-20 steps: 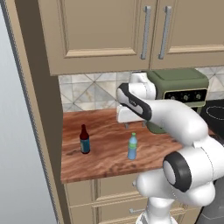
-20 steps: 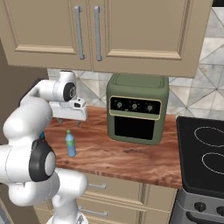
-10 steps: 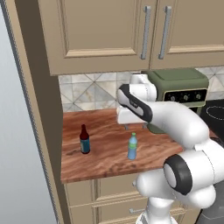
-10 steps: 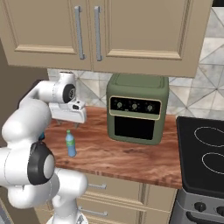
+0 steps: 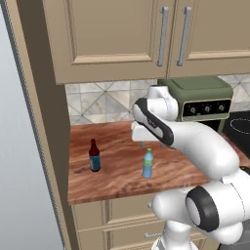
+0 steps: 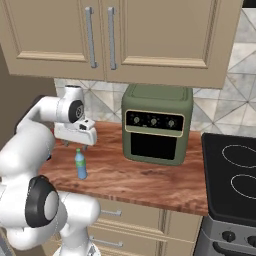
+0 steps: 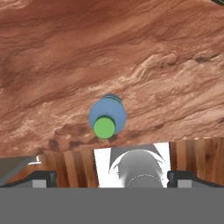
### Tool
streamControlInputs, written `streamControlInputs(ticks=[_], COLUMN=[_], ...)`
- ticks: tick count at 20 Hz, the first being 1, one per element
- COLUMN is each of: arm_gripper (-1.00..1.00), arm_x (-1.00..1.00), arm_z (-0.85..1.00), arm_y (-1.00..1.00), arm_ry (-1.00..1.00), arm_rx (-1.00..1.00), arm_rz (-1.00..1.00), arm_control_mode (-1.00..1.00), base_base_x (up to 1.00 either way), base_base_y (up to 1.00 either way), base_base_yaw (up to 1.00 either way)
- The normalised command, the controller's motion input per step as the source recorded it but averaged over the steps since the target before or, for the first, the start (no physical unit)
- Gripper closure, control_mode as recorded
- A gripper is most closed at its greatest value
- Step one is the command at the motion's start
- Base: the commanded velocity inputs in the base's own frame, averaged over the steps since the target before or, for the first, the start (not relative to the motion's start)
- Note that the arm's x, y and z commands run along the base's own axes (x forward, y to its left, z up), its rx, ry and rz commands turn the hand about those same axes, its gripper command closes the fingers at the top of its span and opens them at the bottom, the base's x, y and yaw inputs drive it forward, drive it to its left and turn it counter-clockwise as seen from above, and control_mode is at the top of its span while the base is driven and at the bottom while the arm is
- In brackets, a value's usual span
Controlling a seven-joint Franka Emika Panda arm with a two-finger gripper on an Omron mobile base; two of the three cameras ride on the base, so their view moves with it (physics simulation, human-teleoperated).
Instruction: Place the drinks on the dining counter in a tight cluster.
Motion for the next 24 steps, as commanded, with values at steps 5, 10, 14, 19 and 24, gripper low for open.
streamControlInputs(ticks=[5,10,14,19,24], arm_gripper=[-1.00,-1.00,-1.00,-1.00,-1.00], arm_x=[0.35,0.12,0.18,0.23,-0.01], arm_z=[0.05,0.00,-0.01,-0.12,-0.15], arm_y=[0.01,0.01,0.00,0.01,0.00], arm_ry=[0.09,0.02,0.00,-0.01,0.00], arm_rx=[-0.07,-0.06,0.00,0.00,0.04], arm_rz=[0.00,-0.01,0.00,-0.01,0.00], arm_control_mode=[-1.00,-1.00,-1.00,-1.00,-1.00], base_base_x=[0.00,0.00,0.00,0.00,0.00], base_base_y=[0.00,0.00,0.00,0.00,0.00], base_base_yaw=[0.00,0.00,0.00,0.00,0.00])
